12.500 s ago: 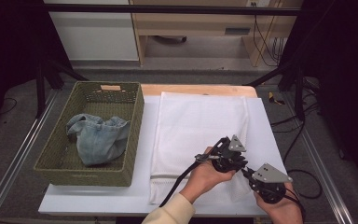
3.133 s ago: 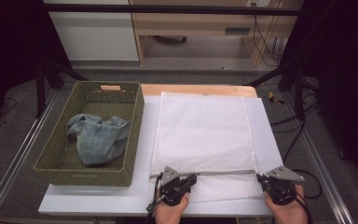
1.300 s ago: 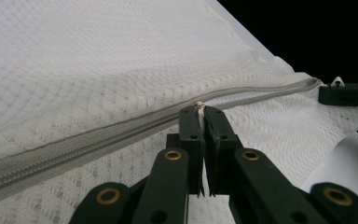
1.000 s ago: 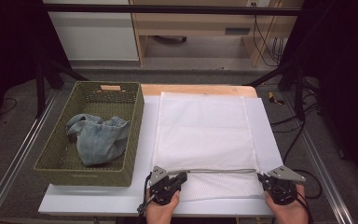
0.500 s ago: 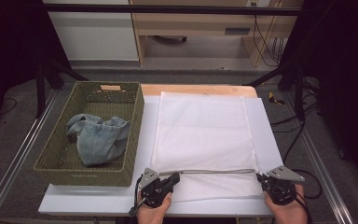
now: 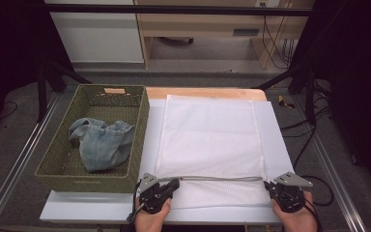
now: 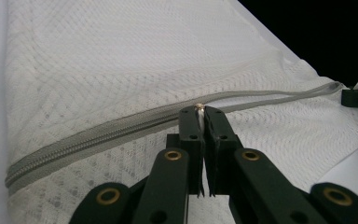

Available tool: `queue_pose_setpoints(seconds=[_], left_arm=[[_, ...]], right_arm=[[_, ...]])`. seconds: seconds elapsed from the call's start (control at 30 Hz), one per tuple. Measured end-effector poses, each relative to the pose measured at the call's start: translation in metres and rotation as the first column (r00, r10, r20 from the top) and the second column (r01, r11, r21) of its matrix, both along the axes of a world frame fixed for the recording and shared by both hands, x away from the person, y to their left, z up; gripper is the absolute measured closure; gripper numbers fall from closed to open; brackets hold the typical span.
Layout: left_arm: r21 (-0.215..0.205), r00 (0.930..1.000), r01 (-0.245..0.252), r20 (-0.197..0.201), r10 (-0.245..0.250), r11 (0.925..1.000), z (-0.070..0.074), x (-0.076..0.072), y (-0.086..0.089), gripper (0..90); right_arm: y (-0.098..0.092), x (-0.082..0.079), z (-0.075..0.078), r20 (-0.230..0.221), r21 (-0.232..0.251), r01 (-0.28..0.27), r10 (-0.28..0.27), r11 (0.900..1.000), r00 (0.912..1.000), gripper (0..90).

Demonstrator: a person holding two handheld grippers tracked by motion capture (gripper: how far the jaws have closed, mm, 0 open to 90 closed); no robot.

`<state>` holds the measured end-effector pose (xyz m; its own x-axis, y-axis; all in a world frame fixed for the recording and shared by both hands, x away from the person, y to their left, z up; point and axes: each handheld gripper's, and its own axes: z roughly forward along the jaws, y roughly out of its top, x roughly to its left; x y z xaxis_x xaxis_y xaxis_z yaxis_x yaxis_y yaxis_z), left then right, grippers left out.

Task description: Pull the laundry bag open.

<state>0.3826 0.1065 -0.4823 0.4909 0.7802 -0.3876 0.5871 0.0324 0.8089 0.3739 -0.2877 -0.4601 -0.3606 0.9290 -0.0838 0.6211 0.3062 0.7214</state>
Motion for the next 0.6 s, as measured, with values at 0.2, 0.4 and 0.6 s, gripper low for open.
queue_pose_setpoints(seconds=[0.2,0.4,0.6], left_arm=[[0.042,0.9997,0.016,-0.02,-0.015,0.999,0.004,0.003,-0.008,86.9],[0.045,0.9981,0.028,-0.056,-0.025,0.9986,-0.002,0.004,-0.015,86.9],[0.057,0.9968,0.039,-0.072,-0.035,0.9976,-0.005,0.006,-0.021,86.9]], right_arm=[[-0.005,0.001,-0.002,-0.047,0.007,0.012,-0.011,1.0,0.9988,87.5],[-0.012,0.002,-0.002,-0.062,0.016,0.029,-0.028,0.999,0.9977,87.5],[-0.019,0.005,-0.003,-0.072,0.023,0.046,-0.044,0.999,0.9964,87.5]])
